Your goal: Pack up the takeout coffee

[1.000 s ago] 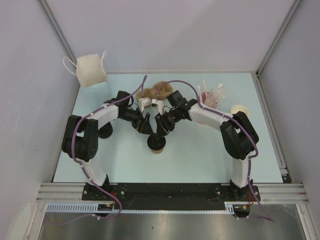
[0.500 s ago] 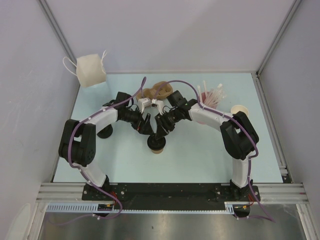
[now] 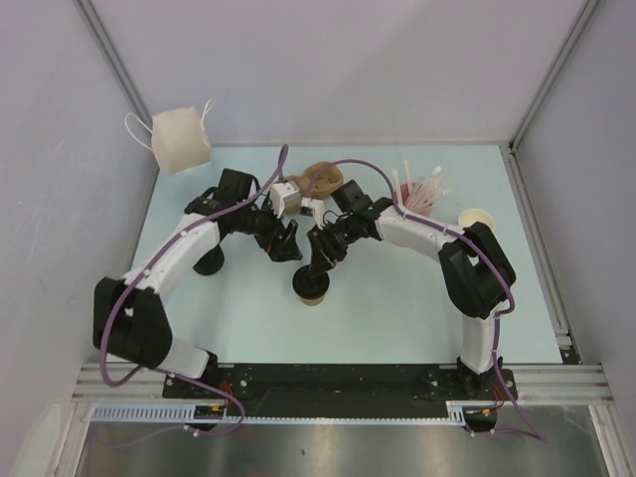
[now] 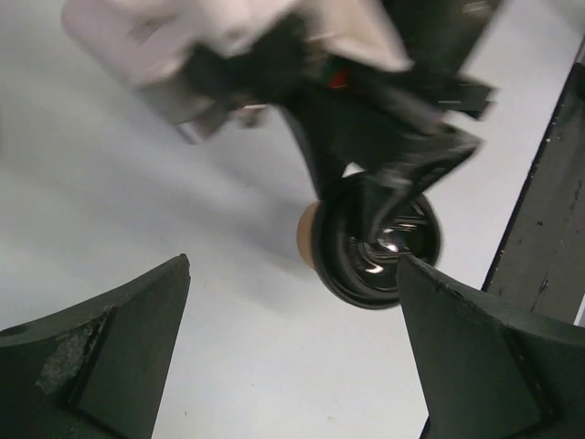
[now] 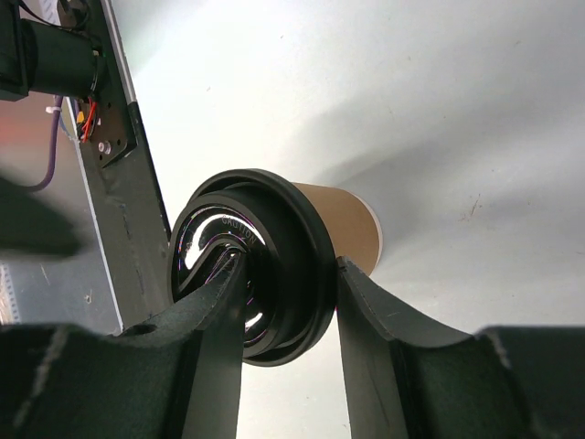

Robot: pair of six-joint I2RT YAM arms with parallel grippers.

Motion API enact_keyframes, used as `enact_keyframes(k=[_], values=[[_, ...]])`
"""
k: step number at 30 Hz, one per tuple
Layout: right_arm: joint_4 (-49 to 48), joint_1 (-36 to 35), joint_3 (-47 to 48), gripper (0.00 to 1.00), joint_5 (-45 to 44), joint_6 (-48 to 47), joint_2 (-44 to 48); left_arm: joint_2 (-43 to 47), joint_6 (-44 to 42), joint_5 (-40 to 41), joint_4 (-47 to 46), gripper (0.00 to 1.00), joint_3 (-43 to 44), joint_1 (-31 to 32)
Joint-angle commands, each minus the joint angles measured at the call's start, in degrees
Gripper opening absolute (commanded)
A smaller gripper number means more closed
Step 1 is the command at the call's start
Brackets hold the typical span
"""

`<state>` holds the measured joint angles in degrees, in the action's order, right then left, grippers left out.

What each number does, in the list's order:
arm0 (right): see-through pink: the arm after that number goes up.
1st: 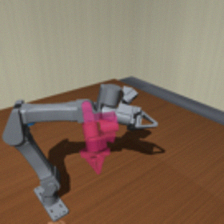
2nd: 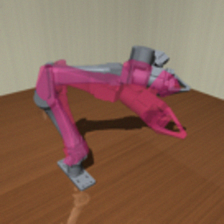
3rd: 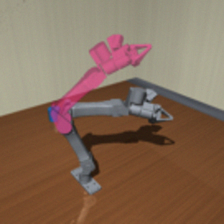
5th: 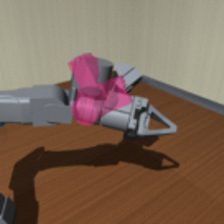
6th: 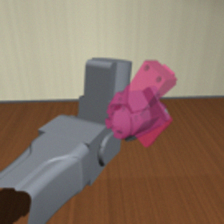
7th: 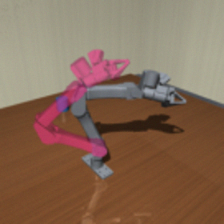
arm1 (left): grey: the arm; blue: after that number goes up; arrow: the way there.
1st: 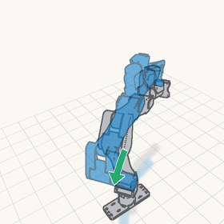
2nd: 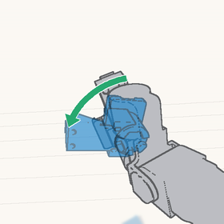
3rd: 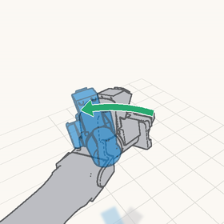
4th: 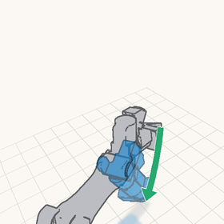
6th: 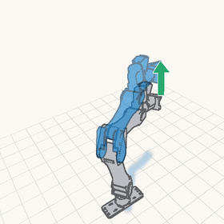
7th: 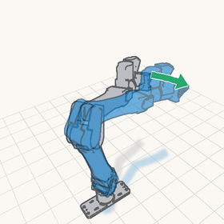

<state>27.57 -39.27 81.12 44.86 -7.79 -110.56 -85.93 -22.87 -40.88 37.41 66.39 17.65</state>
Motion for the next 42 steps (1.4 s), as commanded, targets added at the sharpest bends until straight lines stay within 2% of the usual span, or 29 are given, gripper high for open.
enact_keyframes(k=[1, 6, 11, 16, 22, 42], values=[[3.28, 0.68, -2.02, 0.43, -9.97, -5.3, -2.64, 8.83, -4.54, -2.79, 2.05, 0.99, -1.78, 0.63], [3.19, 1.03, -2.02, 0.45, -9.27, -5.48, -1.85, 11.57, -6.92, -1.4, 1.62, 0.99, -8.9, 0.72], [3.36, 0.33, -1.93, 0.56, -9.0, -6.27, -0.88, 14.38, -6.92, -0.16, -0.76, 0.99, -14.18, 0.46], [4.07, -0.55, -1.32, 0.6, -9.44, -6.53, -0.27, 19.12, -7.1, 1.07, -0.75, 0.99, -13.48, -1.21], [5.03, -1.95, -0.35, 0.61, -10.05, -7.06, 0.7, 23.26, -6.83, 2.03, -2.95, 1.0, -16.55, -2.44], [8.37, 0.77, 0.62, 0.67, -10.76, -10.31, 10.19, 22.82, -7.01, 3.26, -4.71, 0.99, -19.02, -2.97]])
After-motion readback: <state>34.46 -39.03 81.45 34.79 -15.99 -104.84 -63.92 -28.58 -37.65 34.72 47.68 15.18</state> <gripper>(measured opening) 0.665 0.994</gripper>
